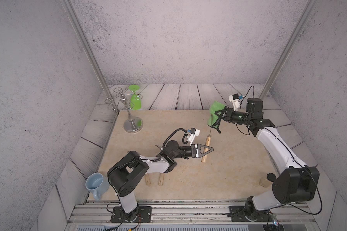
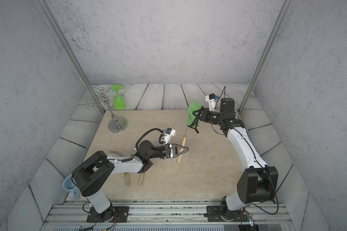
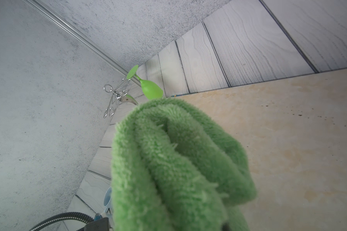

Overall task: Wipe small sickles with rags
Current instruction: Wipe the small sickle.

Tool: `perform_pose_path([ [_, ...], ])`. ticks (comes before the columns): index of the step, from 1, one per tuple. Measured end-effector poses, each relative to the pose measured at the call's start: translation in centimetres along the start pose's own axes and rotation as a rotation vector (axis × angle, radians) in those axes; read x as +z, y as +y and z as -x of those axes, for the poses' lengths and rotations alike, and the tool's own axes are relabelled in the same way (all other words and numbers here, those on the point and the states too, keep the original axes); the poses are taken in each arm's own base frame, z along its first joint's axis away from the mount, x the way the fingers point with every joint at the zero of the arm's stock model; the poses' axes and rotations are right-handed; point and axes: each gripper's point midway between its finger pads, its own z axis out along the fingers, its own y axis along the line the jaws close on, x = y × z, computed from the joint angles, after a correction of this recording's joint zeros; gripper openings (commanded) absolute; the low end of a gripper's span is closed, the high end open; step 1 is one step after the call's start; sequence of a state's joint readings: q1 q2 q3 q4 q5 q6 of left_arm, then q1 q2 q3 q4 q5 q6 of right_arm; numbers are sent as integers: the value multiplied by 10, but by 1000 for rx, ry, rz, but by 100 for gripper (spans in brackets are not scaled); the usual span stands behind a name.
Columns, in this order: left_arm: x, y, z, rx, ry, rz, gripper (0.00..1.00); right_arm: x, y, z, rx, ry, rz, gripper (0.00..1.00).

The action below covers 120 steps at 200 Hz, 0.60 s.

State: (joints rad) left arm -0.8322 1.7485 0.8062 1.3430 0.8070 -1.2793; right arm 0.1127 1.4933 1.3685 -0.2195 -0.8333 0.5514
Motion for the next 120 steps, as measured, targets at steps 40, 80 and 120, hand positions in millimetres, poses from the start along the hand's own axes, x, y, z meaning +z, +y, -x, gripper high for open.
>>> perform_pose_path([
  [40, 8, 2, 6, 11, 1, -12, 0, -7, 12, -1, 1, -32, 48, 14],
  [80, 14, -4, 18, 52, -22, -41, 0, -19, 53, -4, -49, -47, 126, 15],
  [120, 15, -4, 34, 86, -53, -54, 0, -22, 82, -17, -78, -34, 183, 15],
])
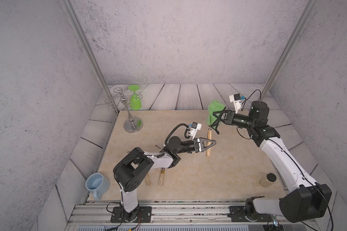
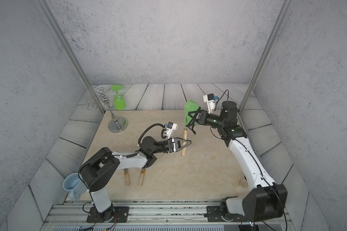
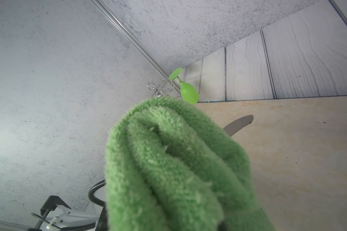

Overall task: Wipe small sickles with rags
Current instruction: Wipe the small sickle.

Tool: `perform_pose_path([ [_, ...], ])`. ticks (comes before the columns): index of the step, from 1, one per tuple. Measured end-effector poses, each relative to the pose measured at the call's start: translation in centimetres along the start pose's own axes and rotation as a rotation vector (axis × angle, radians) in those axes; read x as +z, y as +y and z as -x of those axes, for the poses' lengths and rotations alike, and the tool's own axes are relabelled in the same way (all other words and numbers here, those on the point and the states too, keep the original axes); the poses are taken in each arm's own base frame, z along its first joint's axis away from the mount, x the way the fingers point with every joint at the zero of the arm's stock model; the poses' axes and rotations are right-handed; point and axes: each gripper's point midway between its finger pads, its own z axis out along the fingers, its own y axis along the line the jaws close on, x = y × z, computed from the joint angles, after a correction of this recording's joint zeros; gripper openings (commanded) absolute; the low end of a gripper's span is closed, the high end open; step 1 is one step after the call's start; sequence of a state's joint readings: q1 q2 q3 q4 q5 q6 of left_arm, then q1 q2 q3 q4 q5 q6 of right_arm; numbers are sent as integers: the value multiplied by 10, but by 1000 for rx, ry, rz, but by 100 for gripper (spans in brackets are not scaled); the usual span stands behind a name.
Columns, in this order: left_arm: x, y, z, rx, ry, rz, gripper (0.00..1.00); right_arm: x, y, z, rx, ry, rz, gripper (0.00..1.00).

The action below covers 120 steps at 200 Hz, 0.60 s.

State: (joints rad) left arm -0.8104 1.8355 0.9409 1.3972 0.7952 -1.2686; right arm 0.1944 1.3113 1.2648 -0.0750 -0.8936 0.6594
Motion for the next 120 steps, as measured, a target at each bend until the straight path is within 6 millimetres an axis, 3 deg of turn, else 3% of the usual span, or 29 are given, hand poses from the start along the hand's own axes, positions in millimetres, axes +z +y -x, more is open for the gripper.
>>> perform_pose_path([
  [72, -12, 20, 52, 17, -36, 14, 0, 5, 22, -23, 17, 46, 88, 15],
  [120, -52, 43, 85, 7, -85, 102, 0, -18, 45, -45, -25, 84, 58, 15],
])
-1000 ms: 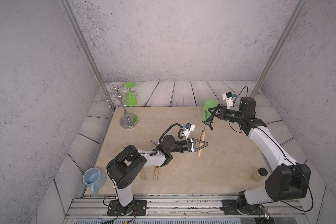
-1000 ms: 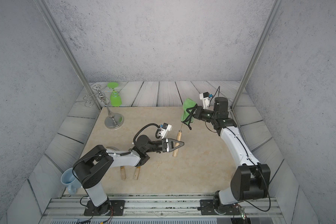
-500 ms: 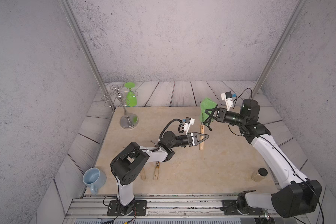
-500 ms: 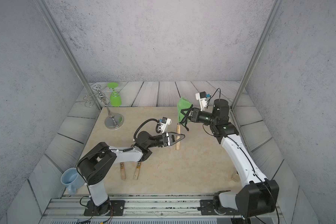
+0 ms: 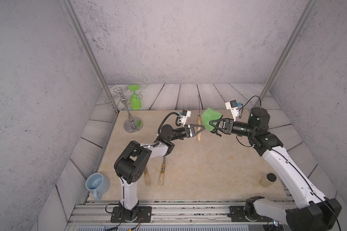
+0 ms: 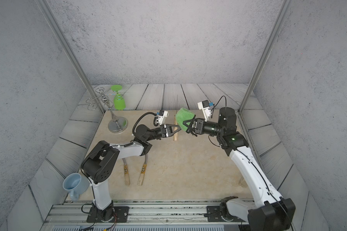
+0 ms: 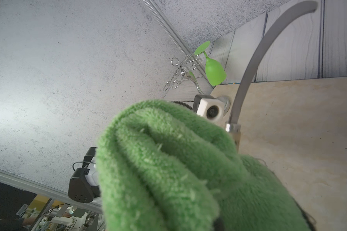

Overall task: Wipe small sickles with rags
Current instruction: Wipe the small sickle.

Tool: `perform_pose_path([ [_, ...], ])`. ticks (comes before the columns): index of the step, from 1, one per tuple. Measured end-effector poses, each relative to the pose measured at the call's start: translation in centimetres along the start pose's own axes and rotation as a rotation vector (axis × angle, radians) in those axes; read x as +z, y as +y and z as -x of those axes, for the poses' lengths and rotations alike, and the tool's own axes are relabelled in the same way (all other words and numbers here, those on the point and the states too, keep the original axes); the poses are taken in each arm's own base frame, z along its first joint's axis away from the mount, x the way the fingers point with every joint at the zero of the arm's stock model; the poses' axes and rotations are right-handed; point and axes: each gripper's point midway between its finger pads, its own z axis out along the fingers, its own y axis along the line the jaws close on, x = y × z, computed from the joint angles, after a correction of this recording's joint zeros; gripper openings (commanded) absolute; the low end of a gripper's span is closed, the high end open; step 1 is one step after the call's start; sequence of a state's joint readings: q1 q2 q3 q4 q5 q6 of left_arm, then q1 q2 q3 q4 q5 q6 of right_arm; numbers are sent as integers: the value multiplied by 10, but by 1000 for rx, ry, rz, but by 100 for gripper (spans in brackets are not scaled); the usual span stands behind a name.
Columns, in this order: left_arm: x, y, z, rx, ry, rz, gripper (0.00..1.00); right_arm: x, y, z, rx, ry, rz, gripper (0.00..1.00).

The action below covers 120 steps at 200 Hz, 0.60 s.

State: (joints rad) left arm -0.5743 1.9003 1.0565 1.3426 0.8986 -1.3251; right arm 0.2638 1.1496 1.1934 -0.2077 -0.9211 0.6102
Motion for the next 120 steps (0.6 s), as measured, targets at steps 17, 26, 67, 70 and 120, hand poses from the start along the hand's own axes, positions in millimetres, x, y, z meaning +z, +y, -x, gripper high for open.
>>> perform_pose_path([
  [17, -19, 20, 2, -16, -12, 85, 0, -11, 2, -9, -15, 5, -52, 15],
  [26, -28, 29, 0, -28, -11, 129, 0, -16, 2, -14, -25, 7, -82, 15],
  [67, -40, 26, -18, -34, 27, 180, 0, -30, -25, -28, -13, 15, -266, 15],
  [70, -41, 24, -19, -34, 29, 179, 0, -30, -28, -28, -11, 15, -282, 15],
  [120, -45, -12, -43, -41, 53, 114, 0, -29, -78, -18, 33, 15, -455, 15],
])
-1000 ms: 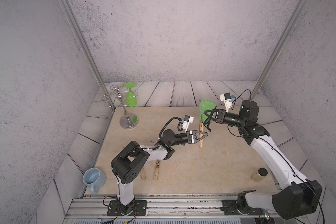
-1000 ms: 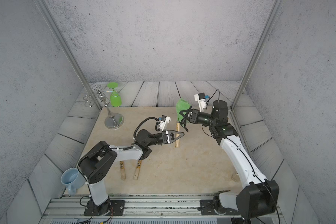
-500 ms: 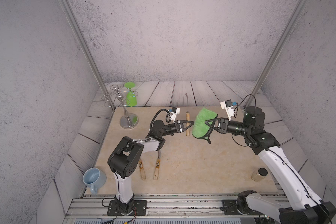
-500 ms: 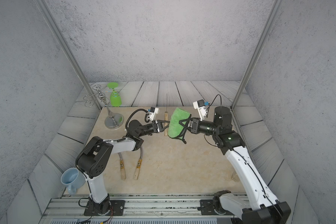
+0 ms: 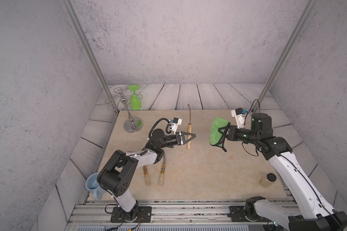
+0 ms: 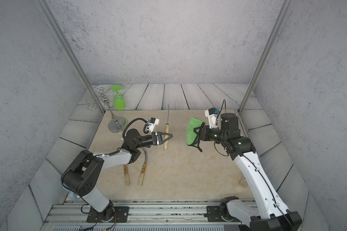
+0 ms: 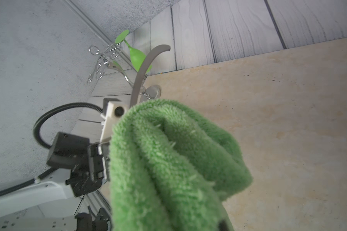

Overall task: Wipe small sickles with rags
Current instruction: Wipe the small sickle.

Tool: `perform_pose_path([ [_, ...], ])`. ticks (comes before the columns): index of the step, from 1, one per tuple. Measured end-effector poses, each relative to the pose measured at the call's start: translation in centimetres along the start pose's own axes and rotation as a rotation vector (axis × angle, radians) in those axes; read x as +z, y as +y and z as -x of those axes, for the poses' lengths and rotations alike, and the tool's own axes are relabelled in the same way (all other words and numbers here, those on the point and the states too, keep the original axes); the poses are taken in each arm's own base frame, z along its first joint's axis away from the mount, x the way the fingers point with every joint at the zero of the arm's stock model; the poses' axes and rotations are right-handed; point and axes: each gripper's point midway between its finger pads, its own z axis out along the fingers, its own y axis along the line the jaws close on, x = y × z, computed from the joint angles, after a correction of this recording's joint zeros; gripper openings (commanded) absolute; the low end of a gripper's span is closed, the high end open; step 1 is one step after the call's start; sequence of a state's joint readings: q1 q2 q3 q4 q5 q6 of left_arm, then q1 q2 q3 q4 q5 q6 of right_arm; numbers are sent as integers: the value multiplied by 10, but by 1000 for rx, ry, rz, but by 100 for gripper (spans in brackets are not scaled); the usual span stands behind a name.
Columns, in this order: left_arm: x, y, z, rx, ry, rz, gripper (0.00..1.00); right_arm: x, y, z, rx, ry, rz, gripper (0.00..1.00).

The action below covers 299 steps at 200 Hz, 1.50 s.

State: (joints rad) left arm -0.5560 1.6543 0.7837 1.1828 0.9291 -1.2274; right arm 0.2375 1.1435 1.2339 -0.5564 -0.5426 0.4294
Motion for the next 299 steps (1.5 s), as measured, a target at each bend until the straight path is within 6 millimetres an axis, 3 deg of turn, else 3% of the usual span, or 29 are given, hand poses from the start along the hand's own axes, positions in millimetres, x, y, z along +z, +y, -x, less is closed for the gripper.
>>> perform_pose_path([
  [34, 17, -31, -33, -24, 65, -102, 0, 23, -16, 25, 18, -1, -29, 15],
  [80, 39, -64, -75, -38, 160, -196, 0, 39, -17, 64, 2, -40, -12, 15],
  [150, 41, -75, -76, -36, 148, -216, 0, 58, -20, 72, 16, -24, 35, 15],
  [223, 45, -80, -77, -28, 142, -231, 0, 57, -10, 77, 7, -34, 92, 15],
  [299, 46, -76, -76, -30, 135, -218, 0, 57, -34, 70, 26, -21, -43, 15],
])
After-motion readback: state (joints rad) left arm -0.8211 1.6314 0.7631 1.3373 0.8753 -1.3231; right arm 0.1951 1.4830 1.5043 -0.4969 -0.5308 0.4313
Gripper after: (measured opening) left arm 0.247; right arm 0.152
